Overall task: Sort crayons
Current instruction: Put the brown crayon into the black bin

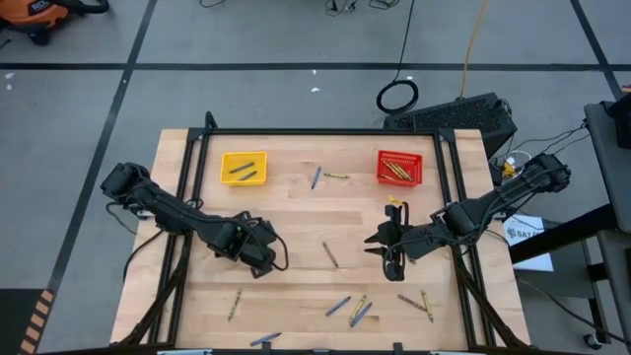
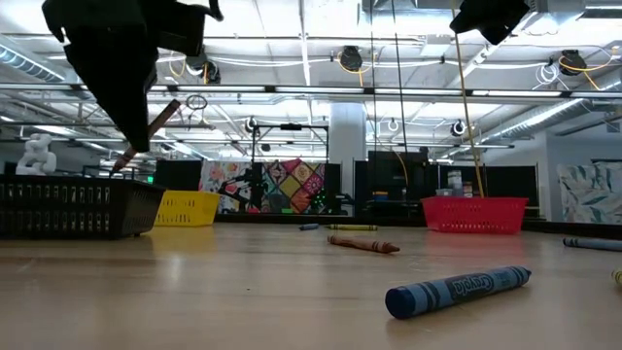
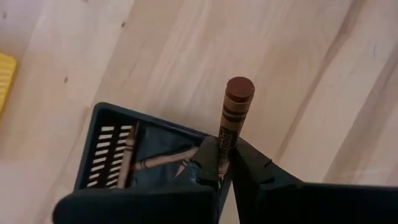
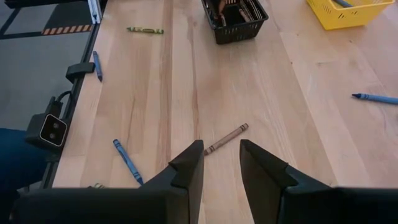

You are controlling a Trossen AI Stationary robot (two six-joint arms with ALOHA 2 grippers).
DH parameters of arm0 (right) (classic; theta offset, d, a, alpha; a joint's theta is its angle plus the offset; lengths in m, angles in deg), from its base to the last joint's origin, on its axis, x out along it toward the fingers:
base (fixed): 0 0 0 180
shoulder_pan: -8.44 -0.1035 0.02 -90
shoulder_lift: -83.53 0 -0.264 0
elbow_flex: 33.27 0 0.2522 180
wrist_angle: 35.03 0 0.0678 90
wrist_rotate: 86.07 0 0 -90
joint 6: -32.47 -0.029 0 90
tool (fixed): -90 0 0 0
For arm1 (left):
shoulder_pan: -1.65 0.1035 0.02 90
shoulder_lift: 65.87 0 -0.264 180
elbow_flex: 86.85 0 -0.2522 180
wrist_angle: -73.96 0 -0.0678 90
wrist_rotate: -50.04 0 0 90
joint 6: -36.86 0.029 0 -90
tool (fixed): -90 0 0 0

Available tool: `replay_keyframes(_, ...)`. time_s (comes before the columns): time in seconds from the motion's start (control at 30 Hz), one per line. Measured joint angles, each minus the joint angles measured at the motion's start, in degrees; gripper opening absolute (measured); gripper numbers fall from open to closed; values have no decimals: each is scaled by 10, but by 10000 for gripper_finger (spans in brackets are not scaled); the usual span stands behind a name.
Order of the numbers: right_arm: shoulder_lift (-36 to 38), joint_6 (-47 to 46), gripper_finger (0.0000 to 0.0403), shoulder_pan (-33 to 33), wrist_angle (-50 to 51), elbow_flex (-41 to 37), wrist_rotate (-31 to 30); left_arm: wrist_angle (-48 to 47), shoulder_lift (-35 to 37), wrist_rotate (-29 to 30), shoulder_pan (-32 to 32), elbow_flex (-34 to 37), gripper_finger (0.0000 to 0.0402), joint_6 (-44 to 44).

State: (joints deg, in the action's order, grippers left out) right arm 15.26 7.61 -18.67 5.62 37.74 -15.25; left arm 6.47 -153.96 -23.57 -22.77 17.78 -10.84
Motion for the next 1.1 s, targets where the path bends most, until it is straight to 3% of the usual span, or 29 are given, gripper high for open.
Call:
replay_keyframes(0.33, 0, 0, 91, 0, 0, 0, 0, -177, 1, -27, 0, 0, 15, -59)
replay_keyframes(0.53, 0, 0, 91, 0, 0, 0, 0, -185, 1, -69, 0, 0, 15, -47)
replay_keyframes(0.9, 0, 0, 91, 0, 0, 0, 0, -183, 1, -60, 0, 9, 16, -45)
replay_keyframes(1.1, 0, 0, 91, 0, 0, 0, 0, -162, 1, -70, 0, 42, 44, -45)
